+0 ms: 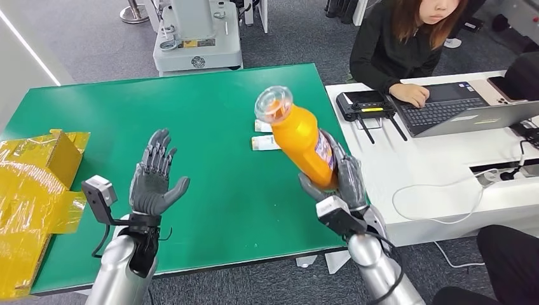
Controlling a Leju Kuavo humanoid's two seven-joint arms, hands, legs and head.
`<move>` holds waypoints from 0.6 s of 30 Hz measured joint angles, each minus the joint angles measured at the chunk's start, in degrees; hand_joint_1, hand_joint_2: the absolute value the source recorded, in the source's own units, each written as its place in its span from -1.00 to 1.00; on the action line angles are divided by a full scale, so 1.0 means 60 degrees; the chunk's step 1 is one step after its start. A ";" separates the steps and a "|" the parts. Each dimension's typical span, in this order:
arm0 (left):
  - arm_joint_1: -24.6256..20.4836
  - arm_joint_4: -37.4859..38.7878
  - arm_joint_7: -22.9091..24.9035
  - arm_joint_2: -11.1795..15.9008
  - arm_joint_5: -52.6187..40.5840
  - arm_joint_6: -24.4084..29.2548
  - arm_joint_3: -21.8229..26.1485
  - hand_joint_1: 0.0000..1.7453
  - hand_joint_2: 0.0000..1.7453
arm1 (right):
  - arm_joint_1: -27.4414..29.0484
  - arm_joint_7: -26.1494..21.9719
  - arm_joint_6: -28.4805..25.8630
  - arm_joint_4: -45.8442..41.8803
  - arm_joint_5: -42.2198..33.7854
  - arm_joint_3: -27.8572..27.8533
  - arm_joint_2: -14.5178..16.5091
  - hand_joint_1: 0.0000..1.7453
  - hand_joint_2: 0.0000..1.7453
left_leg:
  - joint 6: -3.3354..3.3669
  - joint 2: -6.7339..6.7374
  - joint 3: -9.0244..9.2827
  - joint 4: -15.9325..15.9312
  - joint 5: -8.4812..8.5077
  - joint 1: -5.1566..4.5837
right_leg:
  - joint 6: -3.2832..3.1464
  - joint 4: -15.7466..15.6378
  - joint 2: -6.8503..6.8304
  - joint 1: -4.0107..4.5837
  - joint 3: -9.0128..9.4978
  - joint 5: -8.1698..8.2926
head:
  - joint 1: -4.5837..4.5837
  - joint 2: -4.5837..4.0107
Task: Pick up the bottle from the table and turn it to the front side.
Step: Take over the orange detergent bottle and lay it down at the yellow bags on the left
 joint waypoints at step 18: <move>-0.2176 -0.0123 0.0632 -0.0290 0.0409 -0.0617 -0.0017 -1.00 1.00 | -0.3354 0.0078 -0.0329 0.2985 0.0024 0.0775 0.1021 1.00 1.00 | -0.0005 -0.0010 -0.0023 -0.0001 0.0008 0.0001 | -0.0002 0.0008 -0.0007 0.0000 -0.0028 0.0002 | -0.0002 0.0000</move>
